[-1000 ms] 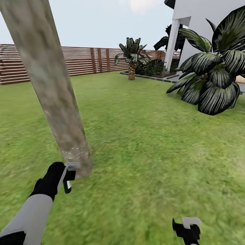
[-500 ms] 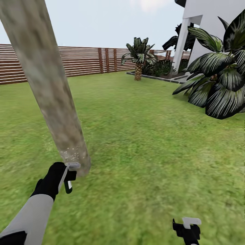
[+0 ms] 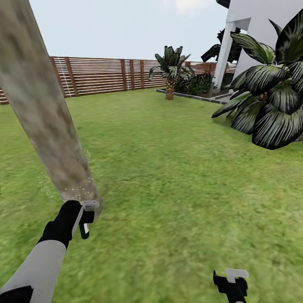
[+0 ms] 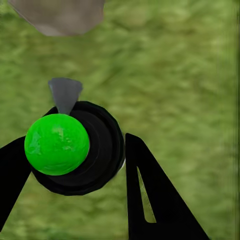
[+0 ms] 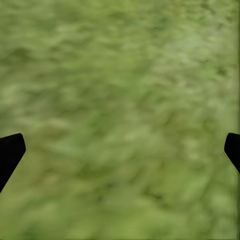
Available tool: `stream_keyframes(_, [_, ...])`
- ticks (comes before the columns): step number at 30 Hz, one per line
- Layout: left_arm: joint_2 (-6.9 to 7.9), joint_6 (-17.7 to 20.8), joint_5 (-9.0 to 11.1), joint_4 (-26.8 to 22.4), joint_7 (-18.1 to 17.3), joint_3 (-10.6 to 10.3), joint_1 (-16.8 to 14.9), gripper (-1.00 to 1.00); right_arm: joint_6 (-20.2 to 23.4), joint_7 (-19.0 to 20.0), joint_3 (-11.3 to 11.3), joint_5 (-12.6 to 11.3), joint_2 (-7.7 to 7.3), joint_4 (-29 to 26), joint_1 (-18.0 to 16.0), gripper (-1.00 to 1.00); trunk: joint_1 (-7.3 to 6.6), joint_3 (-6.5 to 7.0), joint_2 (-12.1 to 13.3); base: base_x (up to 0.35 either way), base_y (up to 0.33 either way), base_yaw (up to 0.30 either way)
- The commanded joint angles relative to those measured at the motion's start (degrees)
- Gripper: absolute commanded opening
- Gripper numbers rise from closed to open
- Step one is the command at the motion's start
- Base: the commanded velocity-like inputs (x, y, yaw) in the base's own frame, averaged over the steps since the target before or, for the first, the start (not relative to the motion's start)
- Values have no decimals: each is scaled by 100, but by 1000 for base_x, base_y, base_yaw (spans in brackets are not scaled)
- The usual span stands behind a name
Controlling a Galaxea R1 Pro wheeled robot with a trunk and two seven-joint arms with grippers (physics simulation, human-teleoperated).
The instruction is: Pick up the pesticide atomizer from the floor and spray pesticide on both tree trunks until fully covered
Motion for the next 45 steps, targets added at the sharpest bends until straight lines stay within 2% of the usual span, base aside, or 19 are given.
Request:
stream_keyframes(1, [-3, 22, -62, -7, -53, 14, -4, -100, -13, -14, 16, -6, 0, 3, -2, 100, 0, -5, -2, 144, -269, 202])
stream_keyframes(20, [10, 22, -61, -7, -53, -2, -4, -100, -13, -13, 14, -6, 0, 3, -2, 100, 0, -5, -2, 153, -264, 268])
stream_keyframes(34, [44, 22, -61, -8, -56, 6, -9, -100, -13, -14, 16, -6, 0, 3, -2, 100, 0, -5, -2, 184, -171, 83])
stream_keyframes(40, [20, 83, -65, -24, -70, -8, -110, -100, -13, -16, 13, -6, 0, 3, -2, 100, 0, -5, -2, 5, -4, 274])
stream_keyframes(45, [-18, 212, -68, -27, -74, -31, -400, -100, -13, -16, 13, -6, 0, 3, -2, 100, 0, -5, -2, 0, 0, 276])
